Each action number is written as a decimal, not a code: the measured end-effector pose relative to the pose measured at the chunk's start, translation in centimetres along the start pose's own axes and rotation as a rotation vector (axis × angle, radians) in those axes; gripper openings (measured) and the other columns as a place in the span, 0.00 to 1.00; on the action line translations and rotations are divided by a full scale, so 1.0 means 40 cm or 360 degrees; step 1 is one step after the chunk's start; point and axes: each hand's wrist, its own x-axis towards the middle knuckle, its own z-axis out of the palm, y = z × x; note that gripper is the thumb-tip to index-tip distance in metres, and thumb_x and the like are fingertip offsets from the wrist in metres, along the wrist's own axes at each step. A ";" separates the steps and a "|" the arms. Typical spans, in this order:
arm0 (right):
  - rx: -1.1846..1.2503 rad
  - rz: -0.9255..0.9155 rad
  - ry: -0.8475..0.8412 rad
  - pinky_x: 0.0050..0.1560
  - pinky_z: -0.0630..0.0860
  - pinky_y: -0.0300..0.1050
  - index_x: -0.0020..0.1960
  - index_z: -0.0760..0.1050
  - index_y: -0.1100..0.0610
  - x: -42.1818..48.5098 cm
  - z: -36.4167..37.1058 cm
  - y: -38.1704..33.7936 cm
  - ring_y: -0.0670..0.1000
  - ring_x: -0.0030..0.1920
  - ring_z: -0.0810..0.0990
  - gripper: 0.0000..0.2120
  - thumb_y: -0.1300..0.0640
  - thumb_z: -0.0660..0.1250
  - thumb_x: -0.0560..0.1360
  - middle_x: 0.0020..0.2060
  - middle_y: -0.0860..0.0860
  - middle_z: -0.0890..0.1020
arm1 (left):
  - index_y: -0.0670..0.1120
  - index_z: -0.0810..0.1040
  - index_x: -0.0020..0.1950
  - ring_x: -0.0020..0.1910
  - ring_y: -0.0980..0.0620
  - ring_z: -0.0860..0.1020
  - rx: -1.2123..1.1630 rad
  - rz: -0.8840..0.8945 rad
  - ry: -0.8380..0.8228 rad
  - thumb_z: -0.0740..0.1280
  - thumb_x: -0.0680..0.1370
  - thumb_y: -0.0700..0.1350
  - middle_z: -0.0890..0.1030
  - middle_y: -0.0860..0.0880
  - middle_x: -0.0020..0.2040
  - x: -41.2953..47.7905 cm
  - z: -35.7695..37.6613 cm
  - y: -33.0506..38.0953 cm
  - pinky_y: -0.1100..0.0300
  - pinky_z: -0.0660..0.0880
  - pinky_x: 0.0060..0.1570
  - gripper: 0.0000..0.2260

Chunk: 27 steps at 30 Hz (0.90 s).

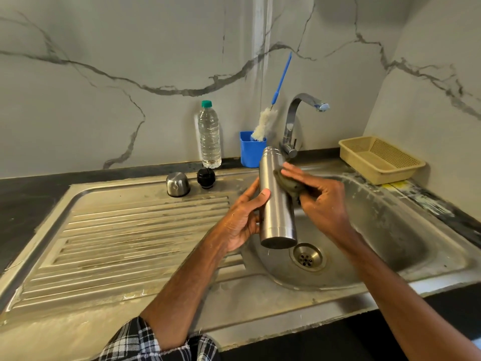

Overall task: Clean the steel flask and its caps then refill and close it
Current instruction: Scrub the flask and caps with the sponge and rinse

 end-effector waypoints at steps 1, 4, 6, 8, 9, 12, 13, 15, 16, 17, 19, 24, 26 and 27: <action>-0.0069 0.0087 0.0062 0.64 0.78 0.52 0.68 0.77 0.52 0.015 -0.002 0.006 0.44 0.67 0.76 0.31 0.76 0.66 0.71 0.66 0.43 0.77 | 0.59 0.65 0.79 0.67 0.41 0.77 0.0013 -0.0008 -0.0012 0.71 0.79 0.49 0.76 0.41 0.71 0.001 0.002 -0.003 0.41 0.76 0.64 0.30; -0.0177 0.0093 0.0086 0.65 0.77 0.51 0.69 0.75 0.50 0.028 0.009 0.007 0.43 0.68 0.75 0.32 0.75 0.66 0.72 0.67 0.42 0.75 | 0.59 0.64 0.79 0.67 0.41 0.78 -0.0004 -0.0008 0.0014 0.70 0.79 0.48 0.77 0.42 0.70 0.002 0.007 -0.005 0.42 0.78 0.61 0.30; -0.0196 -0.0139 -0.0046 0.69 0.74 0.49 0.66 0.77 0.54 0.004 0.022 -0.001 0.44 0.70 0.74 0.29 0.77 0.66 0.71 0.67 0.47 0.77 | 0.59 0.64 0.79 0.65 0.42 0.79 -0.0022 -0.0006 0.0065 0.71 0.79 0.49 0.79 0.43 0.68 0.003 0.002 -0.003 0.43 0.78 0.60 0.30; -0.0180 -0.0293 -0.0144 0.72 0.71 0.49 0.64 0.80 0.57 -0.015 0.027 -0.004 0.47 0.71 0.74 0.28 0.79 0.66 0.69 0.66 0.51 0.79 | 0.60 0.64 0.79 0.66 0.42 0.79 -0.0018 -0.0014 0.0093 0.72 0.79 0.49 0.79 0.44 0.68 0.003 -0.004 -0.002 0.41 0.77 0.63 0.31; -0.0167 -0.0304 -0.0143 0.72 0.71 0.50 0.63 0.80 0.58 -0.011 0.025 -0.002 0.47 0.71 0.74 0.28 0.79 0.66 0.69 0.65 0.51 0.80 | 0.60 0.64 0.79 0.67 0.41 0.78 -0.0008 -0.0021 0.0077 0.72 0.78 0.49 0.79 0.44 0.69 0.003 -0.004 -0.003 0.40 0.76 0.64 0.31; -0.0232 -0.0153 -0.0047 0.73 0.70 0.51 0.68 0.77 0.55 0.036 0.010 0.017 0.45 0.73 0.70 0.30 0.78 0.63 0.71 0.69 0.48 0.77 | 0.60 0.64 0.79 0.65 0.42 0.79 0.0036 -0.0071 0.0016 0.72 0.79 0.49 0.78 0.43 0.69 -0.004 0.009 -0.007 0.41 0.78 0.62 0.31; -0.0264 -0.0052 -0.0016 0.72 0.71 0.51 0.70 0.75 0.53 0.056 0.006 0.023 0.44 0.74 0.69 0.31 0.77 0.62 0.72 0.70 0.47 0.75 | 0.60 0.64 0.79 0.64 0.42 0.80 0.0042 -0.0085 0.0006 0.72 0.79 0.48 0.79 0.43 0.68 -0.006 0.015 -0.008 0.43 0.79 0.61 0.31; -0.0299 0.0145 0.0011 0.71 0.72 0.52 0.74 0.71 0.50 0.086 -0.001 0.029 0.46 0.73 0.69 0.32 0.75 0.62 0.74 0.73 0.49 0.73 | 0.60 0.63 0.79 0.62 0.44 0.81 0.0034 -0.0093 0.0009 0.71 0.78 0.48 0.79 0.43 0.67 -0.009 0.023 -0.006 0.45 0.80 0.59 0.32; -0.0312 0.0177 -0.0009 0.70 0.73 0.53 0.74 0.70 0.50 0.091 0.000 0.030 0.48 0.73 0.70 0.32 0.74 0.62 0.75 0.73 0.51 0.72 | 0.60 0.63 0.80 0.60 0.45 0.82 0.0018 -0.0090 0.0022 0.71 0.78 0.47 0.79 0.43 0.67 -0.009 0.023 -0.003 0.45 0.81 0.57 0.32; -0.0331 0.0145 -0.0048 0.70 0.73 0.53 0.74 0.70 0.51 0.088 0.002 0.028 0.49 0.74 0.70 0.32 0.75 0.62 0.75 0.74 0.51 0.72 | 0.59 0.62 0.80 0.59 0.45 0.82 0.0002 -0.0088 0.0039 0.71 0.78 0.47 0.79 0.43 0.67 -0.009 0.022 -0.001 0.46 0.81 0.56 0.32; -0.0366 -0.0048 -0.0169 0.73 0.69 0.49 0.71 0.74 0.54 0.071 0.005 0.026 0.48 0.74 0.69 0.31 0.76 0.61 0.73 0.72 0.49 0.74 | 0.59 0.63 0.80 0.60 0.45 0.82 0.0002 -0.0090 0.0065 0.71 0.78 0.47 0.79 0.43 0.67 -0.009 0.018 0.002 0.46 0.81 0.56 0.32; -0.0373 -0.0188 -0.0204 0.77 0.63 0.43 0.66 0.79 0.54 0.083 0.007 0.027 0.45 0.75 0.69 0.30 0.78 0.61 0.72 0.68 0.47 0.77 | 0.59 0.65 0.79 0.63 0.44 0.81 0.0041 -0.0113 0.0016 0.71 0.79 0.48 0.79 0.44 0.68 -0.013 0.021 0.001 0.45 0.79 0.59 0.30; -0.0368 -0.0002 -0.0091 0.76 0.61 0.39 0.69 0.77 0.53 0.113 0.004 0.027 0.44 0.75 0.67 0.33 0.77 0.59 0.72 0.70 0.47 0.75 | 0.58 0.65 0.79 0.63 0.44 0.80 0.0023 -0.0116 -0.0015 0.71 0.80 0.48 0.79 0.44 0.68 -0.016 0.023 0.003 0.45 0.79 0.60 0.29; -0.0331 0.0087 -0.0052 0.75 0.62 0.35 0.71 0.75 0.52 0.126 0.003 0.026 0.43 0.74 0.67 0.34 0.77 0.59 0.72 0.71 0.47 0.75 | 0.58 0.65 0.79 0.64 0.43 0.80 -0.0006 -0.0112 -0.0025 0.71 0.79 0.47 0.79 0.43 0.68 -0.018 0.021 0.004 0.45 0.79 0.60 0.29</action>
